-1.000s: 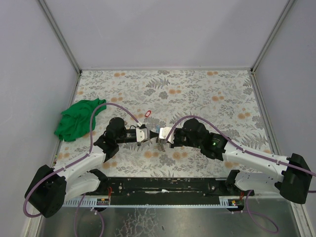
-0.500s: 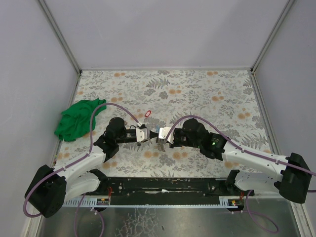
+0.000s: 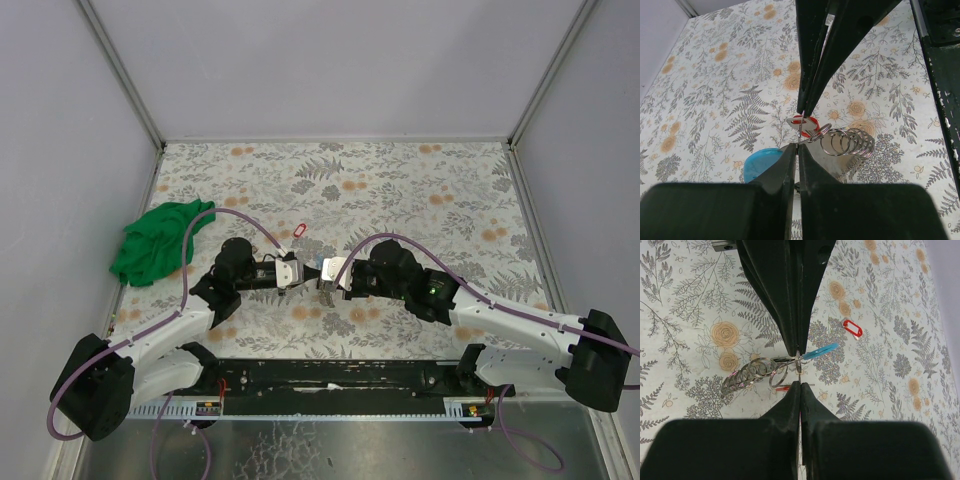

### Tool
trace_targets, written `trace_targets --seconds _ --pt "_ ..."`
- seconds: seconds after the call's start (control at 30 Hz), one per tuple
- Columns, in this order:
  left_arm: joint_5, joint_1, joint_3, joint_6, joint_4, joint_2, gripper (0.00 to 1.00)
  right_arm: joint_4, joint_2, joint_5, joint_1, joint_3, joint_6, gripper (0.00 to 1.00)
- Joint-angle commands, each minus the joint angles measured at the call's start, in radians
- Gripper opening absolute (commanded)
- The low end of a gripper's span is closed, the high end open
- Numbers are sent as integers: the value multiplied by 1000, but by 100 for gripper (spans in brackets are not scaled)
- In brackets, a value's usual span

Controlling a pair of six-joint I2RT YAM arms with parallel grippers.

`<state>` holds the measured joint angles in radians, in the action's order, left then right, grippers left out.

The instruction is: Put the keys on the keyring

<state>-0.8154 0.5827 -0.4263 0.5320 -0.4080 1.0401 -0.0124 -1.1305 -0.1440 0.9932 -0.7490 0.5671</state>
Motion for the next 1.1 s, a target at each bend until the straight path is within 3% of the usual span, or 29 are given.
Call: trace_targets --seconds 0.0,1.07 --pt "-27 7 -19 -4 -68 -15 0 -52 -5 -21 9 -47 -14 0" --pt "-8 8 -22 0 -51 -19 0 -19 11 7 9 -55 -18 0"
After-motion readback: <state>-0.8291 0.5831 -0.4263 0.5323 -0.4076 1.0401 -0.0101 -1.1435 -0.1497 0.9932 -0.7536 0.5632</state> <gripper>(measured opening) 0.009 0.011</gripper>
